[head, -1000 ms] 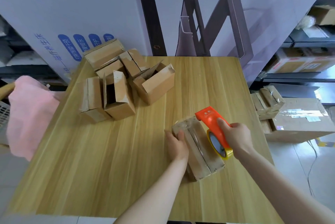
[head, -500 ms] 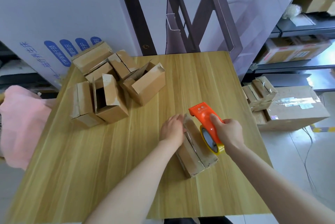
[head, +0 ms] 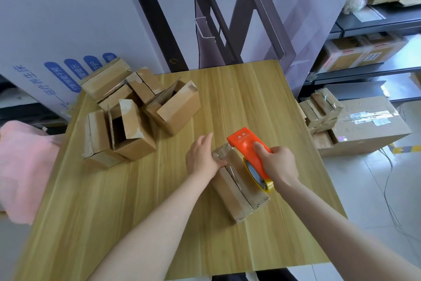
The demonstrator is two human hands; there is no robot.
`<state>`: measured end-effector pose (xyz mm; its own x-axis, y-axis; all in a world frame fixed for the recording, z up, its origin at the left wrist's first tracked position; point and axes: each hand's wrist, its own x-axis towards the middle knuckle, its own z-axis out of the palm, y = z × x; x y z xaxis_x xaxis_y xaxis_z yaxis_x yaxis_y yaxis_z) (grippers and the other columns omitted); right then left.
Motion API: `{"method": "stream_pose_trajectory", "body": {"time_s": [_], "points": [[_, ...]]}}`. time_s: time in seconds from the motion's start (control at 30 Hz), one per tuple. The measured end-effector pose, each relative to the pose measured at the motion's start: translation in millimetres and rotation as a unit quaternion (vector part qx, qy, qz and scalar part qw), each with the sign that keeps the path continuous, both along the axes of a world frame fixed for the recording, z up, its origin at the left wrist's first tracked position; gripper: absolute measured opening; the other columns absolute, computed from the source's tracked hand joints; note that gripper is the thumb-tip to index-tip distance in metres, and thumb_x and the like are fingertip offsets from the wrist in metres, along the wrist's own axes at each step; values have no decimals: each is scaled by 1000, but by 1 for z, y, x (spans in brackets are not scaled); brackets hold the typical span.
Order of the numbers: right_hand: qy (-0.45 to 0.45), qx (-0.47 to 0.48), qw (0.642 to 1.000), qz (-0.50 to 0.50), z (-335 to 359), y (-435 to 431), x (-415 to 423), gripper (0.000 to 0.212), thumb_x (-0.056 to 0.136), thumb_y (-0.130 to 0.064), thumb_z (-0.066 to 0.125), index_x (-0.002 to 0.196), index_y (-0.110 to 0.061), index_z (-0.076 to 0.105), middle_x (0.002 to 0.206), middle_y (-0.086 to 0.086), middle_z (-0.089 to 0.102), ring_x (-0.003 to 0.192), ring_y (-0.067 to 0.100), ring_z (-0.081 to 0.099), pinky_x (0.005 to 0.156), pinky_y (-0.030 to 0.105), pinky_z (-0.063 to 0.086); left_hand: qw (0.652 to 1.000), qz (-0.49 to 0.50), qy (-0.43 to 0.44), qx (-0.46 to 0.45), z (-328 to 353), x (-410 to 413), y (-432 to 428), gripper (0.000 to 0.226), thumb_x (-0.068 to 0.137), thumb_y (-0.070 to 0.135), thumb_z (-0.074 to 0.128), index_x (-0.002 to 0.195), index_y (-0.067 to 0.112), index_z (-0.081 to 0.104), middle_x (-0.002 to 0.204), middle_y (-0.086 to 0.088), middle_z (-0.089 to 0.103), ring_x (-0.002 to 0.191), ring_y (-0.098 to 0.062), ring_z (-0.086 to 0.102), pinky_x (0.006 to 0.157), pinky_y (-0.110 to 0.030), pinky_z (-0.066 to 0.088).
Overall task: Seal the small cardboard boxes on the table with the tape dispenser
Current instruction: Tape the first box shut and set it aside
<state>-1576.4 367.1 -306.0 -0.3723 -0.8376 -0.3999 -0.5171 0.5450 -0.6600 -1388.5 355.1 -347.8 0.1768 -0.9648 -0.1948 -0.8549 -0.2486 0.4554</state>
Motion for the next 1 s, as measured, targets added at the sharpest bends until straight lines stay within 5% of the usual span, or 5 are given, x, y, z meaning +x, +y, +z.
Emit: {"method": "stream_pose_trajectory", "body": {"time_s": [0.1,0.37,0.57,0.73,1.0], "points": [[1,0,1000,4,-1,0,0,53,84,-60,54,58,-14,55,56,1,55,53,20,54,51,28,35,991,36,19,-131,-17,13,35,46,91,23,63,135,23,53,140,8,52,128,-16,48,101,-31,40],[12,-5,1000,9,-1,-2,1,53,83,-59,55,56,-13,51,53,2,51,50,21,49,50,27,33,956,126,253,71,-37,7,29,56,94,1,34,147,21,32,146,-1,42,127,-14,47,95,-21,35],[16,-8,1000,5,-1,-2,1,54,83,-60,55,55,-14,51,53,2,51,49,21,49,50,27,33,839,193,474,182,-38,20,27,35,103,25,34,136,23,42,141,3,43,132,-20,37,113,-43,25],[21,-9,1000,3,-1,-1,3,54,84,-60,53,58,-13,52,56,3,53,51,21,50,52,28,35,858,174,470,112,-48,19,39,40,102,36,39,139,21,43,129,13,47,121,-9,42,103,-28,28],[0,-13,1000,-11,-3,2,0,57,84,-59,54,72,-4,64,64,9,61,58,25,57,57,32,41,819,247,511,86,-55,41,35,16,94,22,60,96,31,73,113,4,70,111,-18,61,107,-45,41]]}}
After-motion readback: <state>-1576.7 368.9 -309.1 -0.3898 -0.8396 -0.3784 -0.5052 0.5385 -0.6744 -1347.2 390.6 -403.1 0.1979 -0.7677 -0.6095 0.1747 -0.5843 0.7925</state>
